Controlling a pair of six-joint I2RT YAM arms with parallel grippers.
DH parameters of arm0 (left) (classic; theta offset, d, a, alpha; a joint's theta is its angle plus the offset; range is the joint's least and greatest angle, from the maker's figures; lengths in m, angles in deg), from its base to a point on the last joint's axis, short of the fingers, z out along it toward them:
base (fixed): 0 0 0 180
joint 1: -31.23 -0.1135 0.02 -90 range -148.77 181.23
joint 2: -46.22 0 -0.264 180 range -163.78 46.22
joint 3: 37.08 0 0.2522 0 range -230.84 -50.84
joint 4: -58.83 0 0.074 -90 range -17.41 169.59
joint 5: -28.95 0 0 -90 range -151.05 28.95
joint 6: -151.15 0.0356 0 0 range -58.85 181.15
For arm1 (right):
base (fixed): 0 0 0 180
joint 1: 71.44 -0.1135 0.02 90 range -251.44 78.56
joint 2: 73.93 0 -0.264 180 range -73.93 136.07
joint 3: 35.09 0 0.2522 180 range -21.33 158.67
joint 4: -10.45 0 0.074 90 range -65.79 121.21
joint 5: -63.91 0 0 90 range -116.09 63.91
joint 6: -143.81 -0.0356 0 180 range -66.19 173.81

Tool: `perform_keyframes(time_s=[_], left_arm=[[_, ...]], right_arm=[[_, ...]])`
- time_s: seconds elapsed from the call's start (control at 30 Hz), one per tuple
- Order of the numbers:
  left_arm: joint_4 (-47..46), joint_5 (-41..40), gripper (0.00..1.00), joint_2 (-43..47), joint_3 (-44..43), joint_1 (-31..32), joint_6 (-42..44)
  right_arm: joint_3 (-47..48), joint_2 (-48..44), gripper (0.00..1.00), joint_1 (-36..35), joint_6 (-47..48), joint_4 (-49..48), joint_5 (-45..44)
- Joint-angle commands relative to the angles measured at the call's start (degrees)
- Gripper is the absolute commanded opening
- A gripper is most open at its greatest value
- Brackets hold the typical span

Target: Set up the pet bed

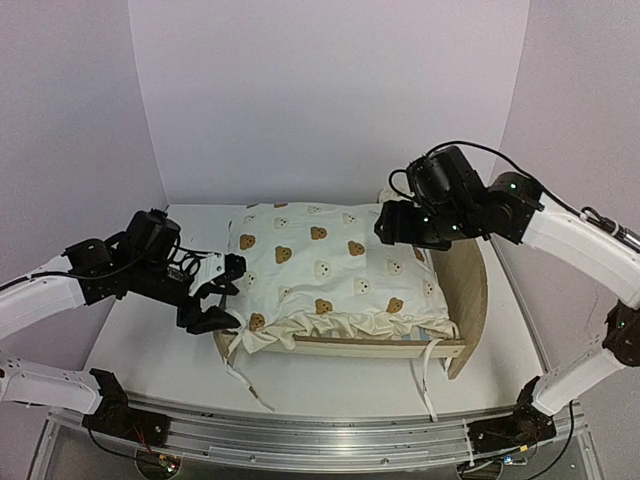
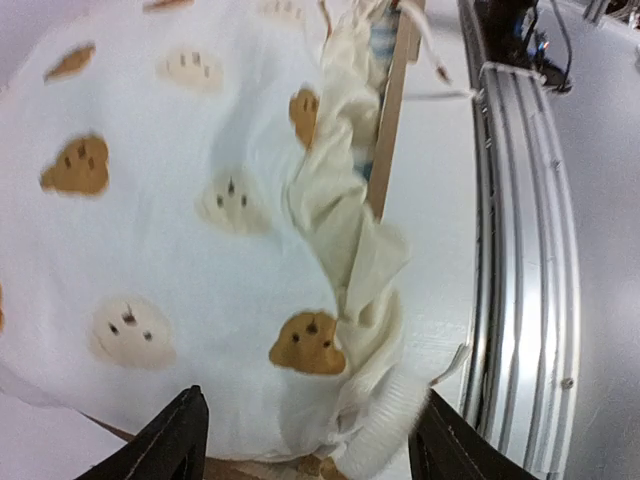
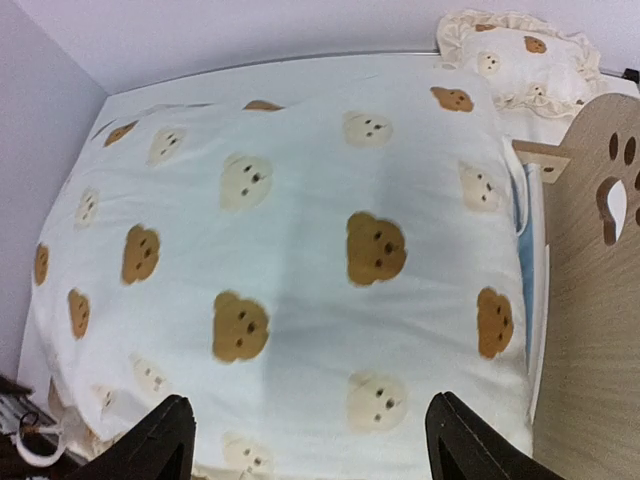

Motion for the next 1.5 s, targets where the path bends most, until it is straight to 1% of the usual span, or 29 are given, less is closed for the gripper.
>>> perform_keyframes(time_s=[0.0, 0.07, 0.13, 0.17, 0.2, 0.27, 0.33, 0.43, 0.5, 0.53, 0.6, 0.63, 0.7, 0.8, 0.87, 0.93, 1.0, 1.03, 1.13, 1.27, 1.4, 1.47], left_arm=[[6.63, 15.08, 0.75, -0.34, -12.95, -0.14, -0.28], [6.54, 15.09, 0.78, -2.23, -16.81, -0.21, -2.97], [4.29, 11.58, 0.81, -4.48, -18.87, -0.69, -7.31], [1.49, 8.46, 0.81, -5.91, -19.01, -1.18, -10.17], [-1.23, 2.16, 0.82, -7.2, -19.02, -1.6, -14.39], [-5.2, -7.48, 0.82, -12.0, -20.05, -3.22, -18.92], [-6.24, -13.59, 0.81, -17.87, -22.78, -5.13, -21.78], [-6.26, -17.04, 0.8, -25.17, -26.71, -7.94, -24.0], [-8.33, -18.06, 0.8, -27.64, -27.04, -8.66, -23.34], [-10.05, -18.51, 0.8, -28.43, -26.82, -8.86, -22.83], [-11.72, -17.94, 0.78, -30.21, -26.78, -8.93, -21.53], [-11.93, -16.95, 0.75, -31.16, -27.0, -8.93, -20.76], [-12.49, -14.63, 0.64, -32.7, -27.08, -8.94, -19.29], [-13.31, -11.76, 0.44, -35.08, -27.01, -8.94, -17.17], [-13.39, -11.03, 0.26, -36.61, -27.46, -8.91, -16.18], [-13.85, -10.53, 0.12, -37.84, -28.22, -8.93, -15.29], [-14.41, -9.78, 0.01, -38.87, -29.72, -8.94, -13.82], [-14.62, -9.61, 0.0, -39.57, -30.51, -8.94, -13.23], [-14.54, -9.15, 0.0, -41.42, -32.93, -8.95, -11.73], [-14.57, -5.04, 0.0, -42.1, -34.49, -8.94, -10.54], [-13.1, -3.04, 0.0, -42.42, -34.96, -9.01, -10.67], [-12.85, -3.04, 0.0, -42.21, -33.71, -9.68, -10.64]], right_arm=[[8.79, 8.13, 0.81, 6.99, 4.88, 6.51, 1.21], [11.49, 11.5, 0.81, 11.36, 5.62, 6.65, 4.15], [14.3, 15.11, 0.81, 14.78, 6.84, 6.62, 6.45], [15.48, 16.61, 0.81, 16.19, 7.67, 6.62, 7.27], [16.88, 18.64, 0.81, 17.27, 8.08, 6.61, 8.38], [19.01, 21.75, 0.8, 19.69, 8.43, 6.61, 10.73], [20.9, 25.11, 0.8, 21.24, 8.84, 6.61, 12.4], [22.24, 28.75, 0.77, 22.87, 9.03, 6.59, 14.38], [22.02, 30.36, 0.72, 23.47, 8.66, 6.49, 15.75], [21.93, 30.77, 0.67, 23.61, 8.46, 6.49, 16.48], [21.64, 31.43, 0.54, 23.73, 8.58, 6.38, 17.37], [21.37, 31.34, 0.48, 23.75, 8.8, 6.35, 17.39], [20.44, 30.1, 0.31, 23.75, 9.42, 6.36, 16.54], [17.76, 26.54, 0.1, 23.71, 10.59, 6.35, 13.42], [15.49, 24.04, 0.0, 23.73, 11.07, 6.35, 11.25], [13.23, 21.33, 0.0, 23.75, 11.32, 6.42, 8.76], [10.48, 18.13, 0.0, 23.7, 11.32, 6.37, 6.65], [9.55, 16.81, 0.0, 23.74, 11.32, 6.36, 5.54], [7.26, 13.21, 0.0, 23.71, 11.17, 6.35, 5.0], [5.37, 9.52, 0.0, 23.71, 10.9, 6.45, 5.73], [3.73, 7.11, 0.0, 23.73, 9.71, 6.45, 7.0], [3.18, 7.78, 0.0, 23.72, 9.79, 6.51, 7.68]])
